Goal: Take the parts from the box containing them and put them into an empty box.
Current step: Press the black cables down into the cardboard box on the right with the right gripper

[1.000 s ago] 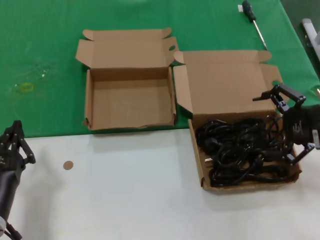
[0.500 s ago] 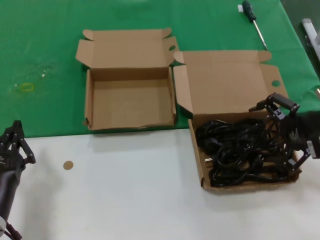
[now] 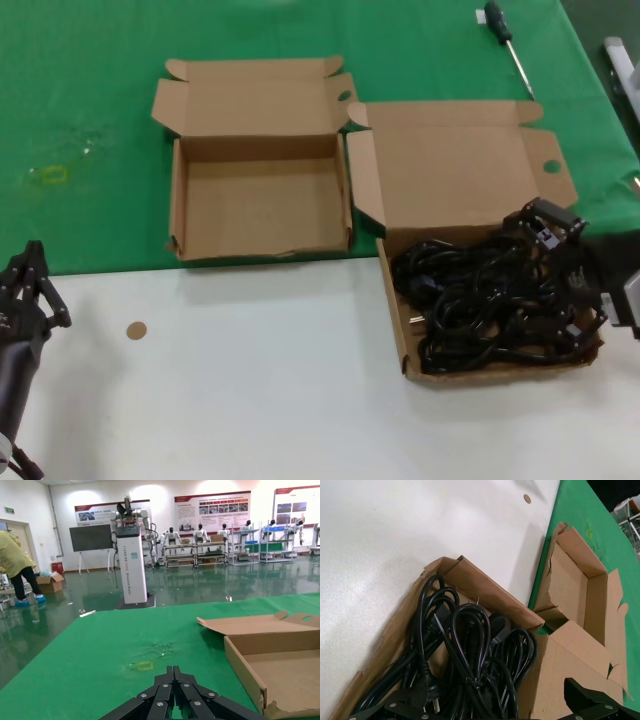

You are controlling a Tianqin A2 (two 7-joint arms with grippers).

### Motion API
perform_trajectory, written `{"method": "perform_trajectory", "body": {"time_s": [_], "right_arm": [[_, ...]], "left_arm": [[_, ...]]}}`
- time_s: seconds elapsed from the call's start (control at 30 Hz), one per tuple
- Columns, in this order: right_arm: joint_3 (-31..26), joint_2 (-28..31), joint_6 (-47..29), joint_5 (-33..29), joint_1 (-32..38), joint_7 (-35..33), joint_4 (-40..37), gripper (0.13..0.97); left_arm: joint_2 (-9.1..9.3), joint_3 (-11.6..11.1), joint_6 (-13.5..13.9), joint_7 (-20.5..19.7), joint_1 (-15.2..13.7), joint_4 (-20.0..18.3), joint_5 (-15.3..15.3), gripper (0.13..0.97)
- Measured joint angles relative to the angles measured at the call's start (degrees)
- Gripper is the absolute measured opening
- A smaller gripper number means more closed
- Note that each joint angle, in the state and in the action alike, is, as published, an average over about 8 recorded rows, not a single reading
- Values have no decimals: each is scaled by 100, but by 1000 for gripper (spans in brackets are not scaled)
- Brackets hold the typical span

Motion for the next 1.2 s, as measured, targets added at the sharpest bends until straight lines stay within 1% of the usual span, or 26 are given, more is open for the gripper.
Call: {"method": "perform_trajectory", "body": {"time_s": [0.07, 0.33, 0.47, 0.73, 0.77, 1.03, 1.17, 1.2], "right_arm": [[-9, -47, 7, -6, 25, -69, -64, 966], [-42, -249, 81, -46, 139, -323, -283, 921], [-61, -327, 117, -71, 185, -434, -366, 921], [-114, -419, 144, -138, 268, -610, -548, 805], [-119, -423, 145, -145, 276, -626, -566, 805], [-131, -429, 158, -174, 298, -665, -602, 617], [-132, -419, 163, -181, 288, -635, -576, 617], [-133, -417, 164, -183, 285, -627, -569, 589]], "left_arm": [[0, 0, 0, 0, 0, 0, 0, 152], [0, 0, 0, 0, 0, 0, 0, 152], [0, 0, 0, 1, 0, 0, 0, 152], [0, 0, 0, 1, 0, 0, 0, 152], [0, 0, 0, 1, 0, 0, 0, 152], [0, 0, 0, 1, 0, 0, 0, 152], [0, 0, 0, 1, 0, 0, 0, 152], [0, 0, 0, 1, 0, 0, 0, 152]]}}
